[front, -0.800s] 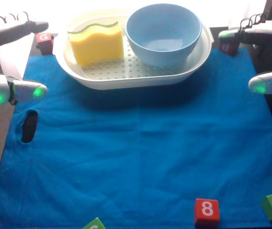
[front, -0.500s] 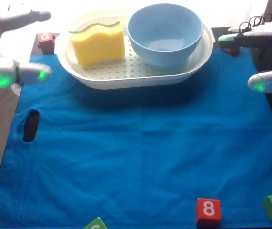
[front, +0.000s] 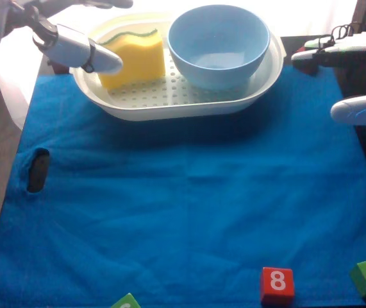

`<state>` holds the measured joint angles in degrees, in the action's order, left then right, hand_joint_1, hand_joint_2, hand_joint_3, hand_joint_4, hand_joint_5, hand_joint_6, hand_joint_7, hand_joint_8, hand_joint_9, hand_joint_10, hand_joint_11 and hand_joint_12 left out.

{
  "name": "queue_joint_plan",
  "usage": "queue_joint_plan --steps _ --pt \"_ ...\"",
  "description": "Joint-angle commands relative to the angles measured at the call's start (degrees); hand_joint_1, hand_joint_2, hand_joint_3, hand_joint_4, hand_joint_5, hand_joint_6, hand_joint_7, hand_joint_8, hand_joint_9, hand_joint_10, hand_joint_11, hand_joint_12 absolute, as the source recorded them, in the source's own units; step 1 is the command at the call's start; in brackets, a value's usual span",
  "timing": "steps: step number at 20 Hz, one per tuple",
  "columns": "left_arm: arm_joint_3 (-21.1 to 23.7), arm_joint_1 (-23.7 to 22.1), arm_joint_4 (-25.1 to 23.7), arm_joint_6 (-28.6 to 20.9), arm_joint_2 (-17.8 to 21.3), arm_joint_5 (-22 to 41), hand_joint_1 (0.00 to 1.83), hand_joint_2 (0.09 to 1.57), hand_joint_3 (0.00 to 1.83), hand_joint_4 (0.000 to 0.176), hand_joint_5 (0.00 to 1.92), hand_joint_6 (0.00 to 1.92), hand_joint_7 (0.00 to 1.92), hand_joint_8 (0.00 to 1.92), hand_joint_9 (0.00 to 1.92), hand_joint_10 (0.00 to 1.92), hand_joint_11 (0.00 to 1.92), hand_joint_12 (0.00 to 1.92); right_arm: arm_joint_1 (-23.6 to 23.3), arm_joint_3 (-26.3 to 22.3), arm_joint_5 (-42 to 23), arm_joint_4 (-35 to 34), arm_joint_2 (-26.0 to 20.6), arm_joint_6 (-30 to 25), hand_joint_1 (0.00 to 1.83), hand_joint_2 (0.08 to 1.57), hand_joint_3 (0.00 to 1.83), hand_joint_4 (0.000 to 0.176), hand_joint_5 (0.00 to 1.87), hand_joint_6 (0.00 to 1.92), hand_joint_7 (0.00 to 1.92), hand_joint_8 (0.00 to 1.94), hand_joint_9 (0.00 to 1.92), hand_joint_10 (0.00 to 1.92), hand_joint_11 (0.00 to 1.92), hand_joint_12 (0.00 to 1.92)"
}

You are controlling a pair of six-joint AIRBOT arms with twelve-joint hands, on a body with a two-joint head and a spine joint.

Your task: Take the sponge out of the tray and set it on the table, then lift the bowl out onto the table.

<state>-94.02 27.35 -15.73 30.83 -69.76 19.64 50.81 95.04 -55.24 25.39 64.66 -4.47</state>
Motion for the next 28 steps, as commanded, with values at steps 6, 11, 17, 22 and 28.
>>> queue_joint_plan --steps 6,11,17,22,28 --pt "-5.2 -1.7 -1.1 -0.1 -4.6 -1.0 0.92 0.97 0.00 0.115 0.59 0.00 0.72 0.01 0.70 0.03 0.10 1.12 -1.0 0.5 -5.6 -3.4 0.3 -0.4 0.46 1.15 0.00 0.176 0.35 0.01 0.19 0.00 0.12 0.00 0.02 0.18" --pt "-7.3 -2.6 -1.1 -0.1 -7.2 -1.6 1.20 1.20 0.00 0.000 0.72 1.00 0.88 1.19 0.85 0.04 0.04 1.28 -1.0 0.7 -5.6 -3.4 0.7 -0.4 0.44 1.15 0.00 0.176 0.33 0.00 0.18 0.00 0.10 0.00 0.02 0.19" --pt "-3.5 -5.3 -2.4 -0.1 -3.5 2.9 1.34 1.11 0.01 0.000 0.93 0.92 1.01 1.01 0.89 1.06 0.50 1.30 -1.0 0.7 -5.6 -3.4 1.0 -0.4 0.41 1.18 0.00 0.176 0.32 0.00 0.19 0.00 0.10 0.00 0.00 0.27" --pt "6.6 -7.0 -5.5 -0.1 6.2 11.5 1.28 1.05 0.00 0.000 1.14 0.68 1.12 0.79 0.98 0.70 0.71 1.19 -1.0 0.5 -5.6 -3.6 1.0 -0.7 0.35 1.19 0.00 0.176 0.30 0.00 0.20 0.00 0.12 0.00 0.01 0.34" --pt "19.0 5.1 -5.3 -5.5 17.9 24.9 1.38 1.07 0.00 0.000 1.07 0.87 1.13 0.77 0.91 1.05 0.52 1.20 -1.0 0.0 -5.6 -4.2 1.0 -1.0 0.35 1.22 0.00 0.176 0.26 0.00 0.16 0.00 0.11 0.01 0.01 0.34"
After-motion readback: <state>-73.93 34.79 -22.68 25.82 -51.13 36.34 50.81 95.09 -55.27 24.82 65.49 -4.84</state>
